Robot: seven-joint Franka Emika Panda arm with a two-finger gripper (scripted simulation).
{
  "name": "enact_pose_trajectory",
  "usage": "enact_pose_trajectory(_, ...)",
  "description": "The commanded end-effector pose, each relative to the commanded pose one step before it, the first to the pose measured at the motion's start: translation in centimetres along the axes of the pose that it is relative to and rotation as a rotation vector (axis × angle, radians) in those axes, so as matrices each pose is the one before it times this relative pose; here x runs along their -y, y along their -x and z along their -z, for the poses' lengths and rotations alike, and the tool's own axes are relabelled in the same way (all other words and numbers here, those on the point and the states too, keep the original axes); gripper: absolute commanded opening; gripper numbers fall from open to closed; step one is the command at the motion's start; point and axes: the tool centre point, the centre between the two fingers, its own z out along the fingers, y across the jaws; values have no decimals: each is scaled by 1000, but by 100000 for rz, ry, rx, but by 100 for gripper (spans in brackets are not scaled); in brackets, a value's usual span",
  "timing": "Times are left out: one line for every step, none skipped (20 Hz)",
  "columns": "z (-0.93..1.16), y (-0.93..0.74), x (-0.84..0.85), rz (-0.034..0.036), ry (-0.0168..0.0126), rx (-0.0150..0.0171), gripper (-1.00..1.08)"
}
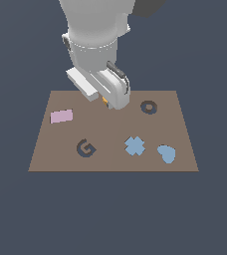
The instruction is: Insert a designated object into the corresponding slot on a board.
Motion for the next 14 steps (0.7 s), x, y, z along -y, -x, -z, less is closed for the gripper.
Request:
enact_pose_trajectory(-929,726,-590,-9883,375,274,100)
enact_pose_trajectory(-354,270,-224,-3697,142,119,100)
enact_pose_trajectory(-341,261,-214,-3558,136,115,100)
enact_pose_trajectory(-329,251,-205,-3422,130,111,100)
enact_pose_trajectory(-316,242,-196,-3285,124,107,100)
enact_pose_trajectory(-303,232,-188,-3150,119,104,100)
enact_pose_trajectory(-291,224,-178,-3013,113,100,100)
enact_pose_trajectory(-278,215,-169,-2880,107,98,100)
enact_pose_trajectory(-266,206,-160,-2745,101,95,100)
enact_pose_trajectory(-254,197,-151,-2613,95,92,100)
enact_pose_trajectory(-241,188,-143,-2478,90,88,100)
enact_pose_trajectory(-228,178,-135,-2341,85,83,100)
enact_pose_trajectory(-215,168,-127,-2208,80,79,100)
enact_pose_trajectory(-203,161,-118,-2080,74,78,100)
